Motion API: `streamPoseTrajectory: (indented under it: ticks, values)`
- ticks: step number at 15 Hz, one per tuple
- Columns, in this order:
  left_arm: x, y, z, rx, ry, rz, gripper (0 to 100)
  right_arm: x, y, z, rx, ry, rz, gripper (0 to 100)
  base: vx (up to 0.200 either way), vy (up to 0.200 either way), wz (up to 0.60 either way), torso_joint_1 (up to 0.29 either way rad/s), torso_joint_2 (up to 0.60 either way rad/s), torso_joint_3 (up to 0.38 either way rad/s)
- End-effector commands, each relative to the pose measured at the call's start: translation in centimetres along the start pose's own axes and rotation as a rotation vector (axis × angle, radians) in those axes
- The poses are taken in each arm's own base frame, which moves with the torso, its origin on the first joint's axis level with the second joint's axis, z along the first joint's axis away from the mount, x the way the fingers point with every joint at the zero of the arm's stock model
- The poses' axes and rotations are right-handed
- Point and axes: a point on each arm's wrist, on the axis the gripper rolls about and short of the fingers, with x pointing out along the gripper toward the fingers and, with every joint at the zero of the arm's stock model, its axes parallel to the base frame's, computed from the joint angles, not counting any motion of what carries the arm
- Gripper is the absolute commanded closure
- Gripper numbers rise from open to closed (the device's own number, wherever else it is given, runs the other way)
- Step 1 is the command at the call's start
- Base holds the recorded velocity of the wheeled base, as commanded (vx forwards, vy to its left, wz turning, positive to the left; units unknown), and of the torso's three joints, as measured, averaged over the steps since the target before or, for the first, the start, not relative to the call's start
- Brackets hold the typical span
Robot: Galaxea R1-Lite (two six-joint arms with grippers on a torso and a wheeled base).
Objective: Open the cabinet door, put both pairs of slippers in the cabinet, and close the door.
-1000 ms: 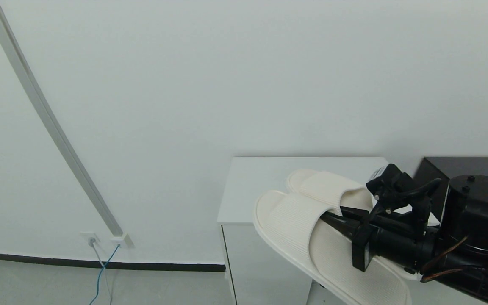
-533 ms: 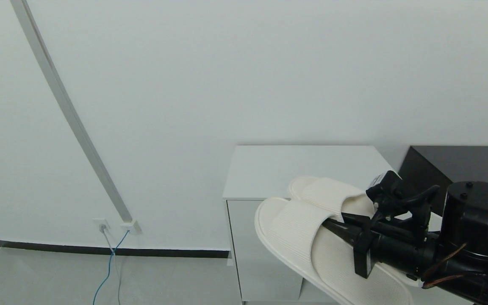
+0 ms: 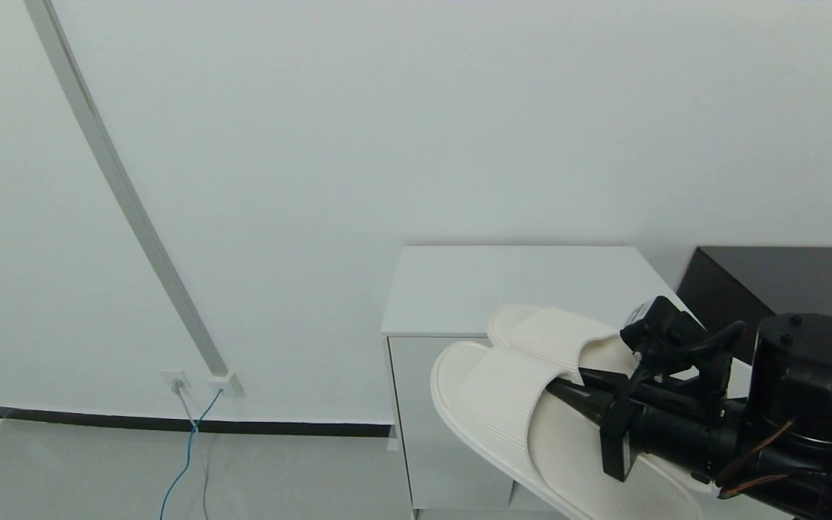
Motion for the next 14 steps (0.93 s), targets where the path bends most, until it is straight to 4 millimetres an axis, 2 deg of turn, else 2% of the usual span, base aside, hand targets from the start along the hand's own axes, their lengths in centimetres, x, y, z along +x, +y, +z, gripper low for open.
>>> streamPoseTrajectory:
  ticks: [1,5,14]
  values:
    - [0.01,0.0,0.0,0.0,0.002,0.001,100,0.19,0.15,-0.26,-0.001,0.011,0.006,100,0.0,0.0,0.0,0.0,0.0,0.0]
    - [0.01,0.0,0.0,0.0,0.002,0.001,100,0.14,0.25,-0.41,-0.001,0.017,0.011,100,0.0,0.0,0.0,0.0,0.0,0.0]
    - [0.01,0.0,0.0,-0.002,0.002,0.001,100,0.12,0.26,-0.45,-0.001,0.019,0.011,100,0.0,-0.2,0.0,0.002,0.0,0.004]
